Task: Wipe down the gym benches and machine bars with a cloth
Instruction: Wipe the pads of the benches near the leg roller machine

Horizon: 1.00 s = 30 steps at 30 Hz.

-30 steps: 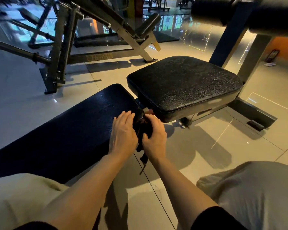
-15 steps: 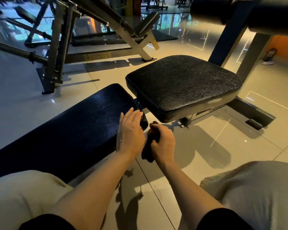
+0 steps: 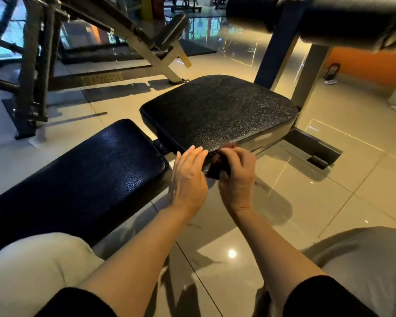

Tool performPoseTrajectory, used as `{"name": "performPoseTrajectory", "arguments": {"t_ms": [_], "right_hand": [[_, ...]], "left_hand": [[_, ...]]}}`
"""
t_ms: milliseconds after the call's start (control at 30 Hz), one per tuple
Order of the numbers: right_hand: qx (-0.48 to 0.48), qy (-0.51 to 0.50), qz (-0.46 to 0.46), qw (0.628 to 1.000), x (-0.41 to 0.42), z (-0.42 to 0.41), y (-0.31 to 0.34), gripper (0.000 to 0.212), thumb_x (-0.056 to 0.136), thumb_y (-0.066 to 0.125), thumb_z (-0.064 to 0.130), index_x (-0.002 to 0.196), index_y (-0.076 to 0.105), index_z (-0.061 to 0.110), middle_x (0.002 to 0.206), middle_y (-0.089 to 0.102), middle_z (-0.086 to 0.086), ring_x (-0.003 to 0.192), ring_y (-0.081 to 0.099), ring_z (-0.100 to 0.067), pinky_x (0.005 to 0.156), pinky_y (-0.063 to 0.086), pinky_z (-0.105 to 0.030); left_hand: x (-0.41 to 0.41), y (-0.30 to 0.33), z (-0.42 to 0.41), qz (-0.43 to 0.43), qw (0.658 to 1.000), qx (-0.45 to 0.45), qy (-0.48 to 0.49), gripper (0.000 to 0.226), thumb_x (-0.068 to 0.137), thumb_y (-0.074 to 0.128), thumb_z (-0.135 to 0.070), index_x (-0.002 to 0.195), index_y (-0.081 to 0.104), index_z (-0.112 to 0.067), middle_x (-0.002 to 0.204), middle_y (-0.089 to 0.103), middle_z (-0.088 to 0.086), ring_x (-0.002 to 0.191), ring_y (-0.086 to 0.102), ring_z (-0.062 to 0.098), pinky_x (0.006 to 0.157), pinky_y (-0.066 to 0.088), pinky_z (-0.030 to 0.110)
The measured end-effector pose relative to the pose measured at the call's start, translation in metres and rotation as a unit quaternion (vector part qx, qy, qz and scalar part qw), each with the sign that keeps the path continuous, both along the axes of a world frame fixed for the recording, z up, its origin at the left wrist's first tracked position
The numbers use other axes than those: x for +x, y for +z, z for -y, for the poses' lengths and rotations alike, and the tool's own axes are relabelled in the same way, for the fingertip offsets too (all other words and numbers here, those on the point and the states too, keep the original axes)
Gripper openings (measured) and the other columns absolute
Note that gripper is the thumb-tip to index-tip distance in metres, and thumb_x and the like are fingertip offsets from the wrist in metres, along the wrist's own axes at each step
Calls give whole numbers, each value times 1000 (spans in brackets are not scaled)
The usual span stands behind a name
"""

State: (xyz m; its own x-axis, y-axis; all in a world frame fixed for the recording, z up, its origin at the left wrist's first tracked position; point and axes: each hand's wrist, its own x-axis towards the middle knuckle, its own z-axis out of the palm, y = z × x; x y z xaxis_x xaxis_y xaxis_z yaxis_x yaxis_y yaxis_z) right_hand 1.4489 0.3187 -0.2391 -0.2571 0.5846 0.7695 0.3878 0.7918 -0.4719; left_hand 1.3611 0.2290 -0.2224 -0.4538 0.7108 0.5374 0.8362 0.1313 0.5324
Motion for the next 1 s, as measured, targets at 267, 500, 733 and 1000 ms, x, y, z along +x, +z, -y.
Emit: {"name": "performPoseTrajectory", "arguments": {"t_ms": [267,500,733,1000], "right_hand": [[-157,-53,-38,985,4,2,-23,41,63,56,-4,103,66,0,96,58,-17,91,52,-34,78,39,-30],[-173,-23,-25,984,-3,-17,-12,42,62,52,3,102,64,0,97,59,-18,91,54,-37,81,39,-33],[-119,-11,-35,992,-6,-20,-4,43,61,50,0,102,64,-1,97,61,-17,93,52,-31,84,40,-32],[-197,-23,-91,976,3,-17,12,47,66,48,7,110,63,-1,108,59,-19,102,52,-30,93,42,-34]], "left_hand": [[-2,-1,-4,-34,999,-12,20,59,76,50,20,129,57,-4,134,57,11,132,46,25,117,13,41],[4,-1,-9,-50,998,-10,48,53,76,58,15,126,60,-4,127,61,10,125,52,26,116,17,43],[10,2,-13,-65,995,-16,81,53,72,62,14,122,63,-5,120,64,10,118,57,26,114,22,45],[19,32,-20,-114,985,-111,68,49,75,65,-1,123,62,-11,121,61,5,118,54,23,117,14,48]]}}
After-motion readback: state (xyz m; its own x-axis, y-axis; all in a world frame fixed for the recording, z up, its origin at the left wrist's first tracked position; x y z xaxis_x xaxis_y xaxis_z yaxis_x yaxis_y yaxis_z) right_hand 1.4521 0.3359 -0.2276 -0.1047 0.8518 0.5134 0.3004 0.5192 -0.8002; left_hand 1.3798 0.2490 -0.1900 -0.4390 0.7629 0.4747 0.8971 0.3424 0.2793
